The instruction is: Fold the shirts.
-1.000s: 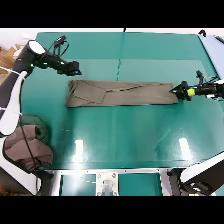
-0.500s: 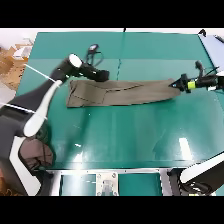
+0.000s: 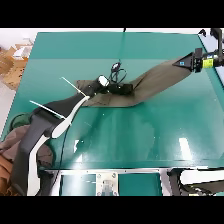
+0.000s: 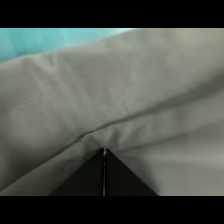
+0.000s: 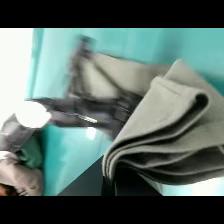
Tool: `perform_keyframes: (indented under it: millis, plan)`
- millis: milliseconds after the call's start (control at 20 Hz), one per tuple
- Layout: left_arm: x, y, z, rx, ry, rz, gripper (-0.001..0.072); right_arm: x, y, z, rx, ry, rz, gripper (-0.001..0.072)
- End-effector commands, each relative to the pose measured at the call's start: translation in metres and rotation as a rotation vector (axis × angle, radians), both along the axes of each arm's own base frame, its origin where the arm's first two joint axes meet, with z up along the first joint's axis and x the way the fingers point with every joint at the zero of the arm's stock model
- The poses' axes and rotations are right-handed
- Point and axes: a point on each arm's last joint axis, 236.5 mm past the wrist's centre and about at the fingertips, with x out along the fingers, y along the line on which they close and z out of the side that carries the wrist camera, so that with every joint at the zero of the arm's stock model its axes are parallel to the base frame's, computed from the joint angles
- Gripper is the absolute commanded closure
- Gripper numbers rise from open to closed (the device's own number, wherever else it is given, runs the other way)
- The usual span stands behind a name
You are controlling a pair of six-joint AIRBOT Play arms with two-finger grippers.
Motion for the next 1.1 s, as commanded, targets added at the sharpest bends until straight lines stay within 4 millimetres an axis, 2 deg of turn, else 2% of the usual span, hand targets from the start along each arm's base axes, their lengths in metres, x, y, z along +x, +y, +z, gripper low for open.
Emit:
perform_keyframes:
  millis: [0, 150, 300, 400, 500, 600, 650, 800, 950, 1050]
  plan:
    - [-0.013, -0.015, -0.007, -0.050, 0.071, -0.014, 0.0681, -0.012, 0.026, 0.032, 0.025, -0.064, 0.045, 0.0697]
    - [-0.010, -0.008, 0.008, -0.067, 0.080, -0.051, 0.0681, -0.013, 0.027, 0.028, 0.026, -0.041, 0.039, 0.0697]
    - [-0.005, 0.015, 0.056, -0.108, 0.076, -0.152, 0.0682, -0.012, 0.028, 0.028, 0.029, -0.037, 0.036, 0.0697]
    - [0.002, 0.051, 0.105, -0.124, 0.023, -0.243, 0.0681, -0.008, 0.034, 0.029, 0.036, -0.032, 0.022, 0.0697]
    - [0.011, 0.101, 0.148, -0.133, -0.013, -0.257, 0.0681, -0.005, 0.052, 0.031, 0.045, -0.043, 0.034, 0.0697]
    - [0.019, 0.152, 0.182, -0.133, -0.042, -0.232, 0.0681, 0.004, 0.088, 0.035, 0.048, -0.086, 0.054, 0.0697]
    - [0.020, 0.178, 0.198, -0.129, -0.057, -0.218, 0.0681, 0.010, 0.112, 0.035, 0.054, -0.112, 0.058, 0.0697]
    - [0.025, 0.242, 0.233, -0.118, -0.101, -0.155, 0.0681, 0.024, 0.197, 0.016, 0.075, -0.163, 0.071, 0.0696]
    - [0.029, 0.284, 0.249, -0.113, -0.122, -0.100, 0.0681, 0.030, 0.295, -0.035, 0.079, -0.159, 0.081, 0.0696]
    - [0.029, 0.302, 0.250, -0.108, -0.115, -0.084, 0.0681, 0.031, 0.360, -0.086, 0.063, -0.161, 0.046, 0.0696]
